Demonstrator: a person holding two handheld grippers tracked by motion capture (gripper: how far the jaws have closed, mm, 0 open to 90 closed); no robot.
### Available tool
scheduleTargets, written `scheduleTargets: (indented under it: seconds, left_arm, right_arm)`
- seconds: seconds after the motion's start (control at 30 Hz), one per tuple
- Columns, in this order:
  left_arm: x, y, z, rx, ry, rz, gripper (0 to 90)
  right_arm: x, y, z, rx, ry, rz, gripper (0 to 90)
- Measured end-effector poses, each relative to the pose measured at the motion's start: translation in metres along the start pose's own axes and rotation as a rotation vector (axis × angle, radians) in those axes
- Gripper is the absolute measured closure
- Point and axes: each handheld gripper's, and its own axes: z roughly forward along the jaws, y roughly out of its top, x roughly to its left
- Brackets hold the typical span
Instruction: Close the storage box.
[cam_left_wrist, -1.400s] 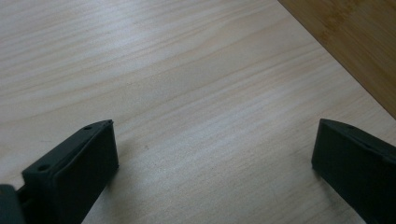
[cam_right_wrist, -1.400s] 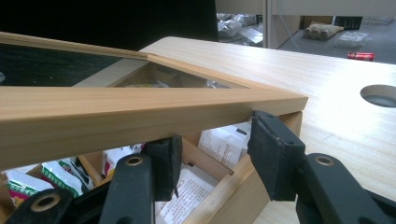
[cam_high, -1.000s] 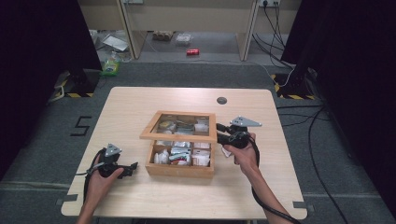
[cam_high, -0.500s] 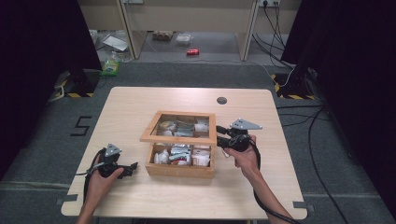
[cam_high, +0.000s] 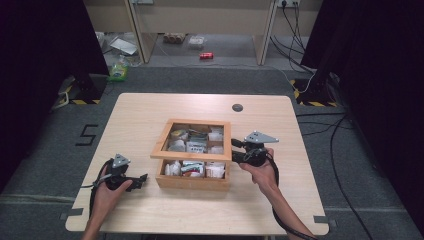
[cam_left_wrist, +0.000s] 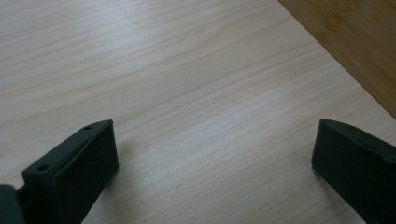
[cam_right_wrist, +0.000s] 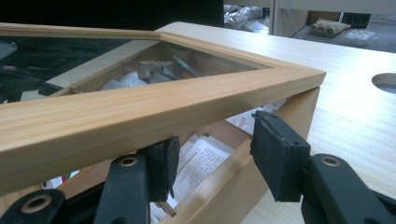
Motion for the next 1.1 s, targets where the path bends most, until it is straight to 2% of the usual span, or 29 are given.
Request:
scheduleTargets:
  seconds: [1.1]
  left_arm:
    - [0.000, 0.000, 0.000, 0.000, 0.000, 0.000, 0.0]
  right_arm:
    - [0.017, -0.017, -0.023, 0.015, 0.042, -0.030, 50.8]
